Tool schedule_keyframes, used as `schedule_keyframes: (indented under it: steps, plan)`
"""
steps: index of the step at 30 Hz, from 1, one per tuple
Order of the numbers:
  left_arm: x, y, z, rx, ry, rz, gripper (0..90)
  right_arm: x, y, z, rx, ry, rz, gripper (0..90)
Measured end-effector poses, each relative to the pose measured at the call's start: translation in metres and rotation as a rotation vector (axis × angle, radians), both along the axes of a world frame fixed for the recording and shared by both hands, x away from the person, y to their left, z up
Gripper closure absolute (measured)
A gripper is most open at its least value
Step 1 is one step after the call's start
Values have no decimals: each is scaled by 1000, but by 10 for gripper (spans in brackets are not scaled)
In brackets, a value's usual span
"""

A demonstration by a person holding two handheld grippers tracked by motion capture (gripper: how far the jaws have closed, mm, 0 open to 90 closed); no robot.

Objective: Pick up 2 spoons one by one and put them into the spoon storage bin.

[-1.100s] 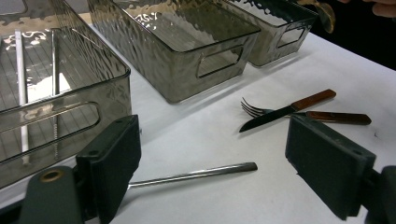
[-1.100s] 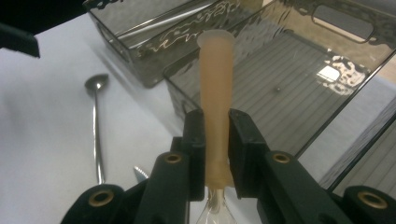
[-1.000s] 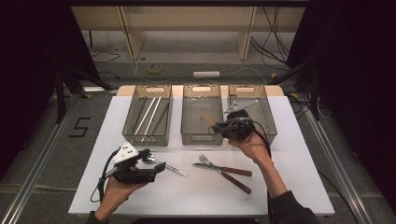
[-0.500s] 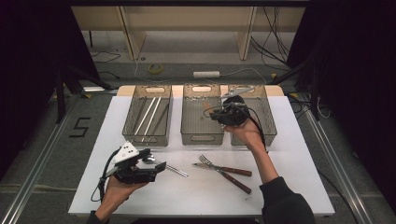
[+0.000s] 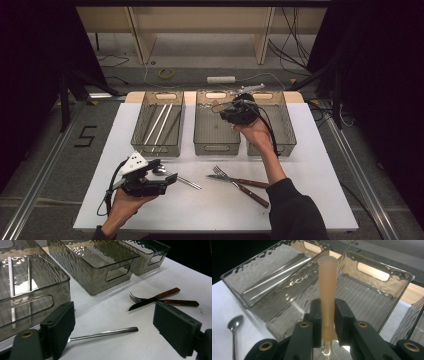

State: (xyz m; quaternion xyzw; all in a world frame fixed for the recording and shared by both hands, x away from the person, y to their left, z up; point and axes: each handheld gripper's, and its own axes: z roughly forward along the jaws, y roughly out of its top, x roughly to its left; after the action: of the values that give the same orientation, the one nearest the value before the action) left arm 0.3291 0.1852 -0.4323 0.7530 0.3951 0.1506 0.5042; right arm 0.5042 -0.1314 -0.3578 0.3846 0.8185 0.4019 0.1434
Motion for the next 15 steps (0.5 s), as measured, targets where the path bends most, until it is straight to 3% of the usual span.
schedule_keyframes:
  steps: [6,15]
  plan:
    - [0,0,0,2,-2,-3,175,10,4,-2,2,10,-28,782]
    - [0,-2,-1,11,0,-12,175,17,13,-16,-16,32,-36,781]
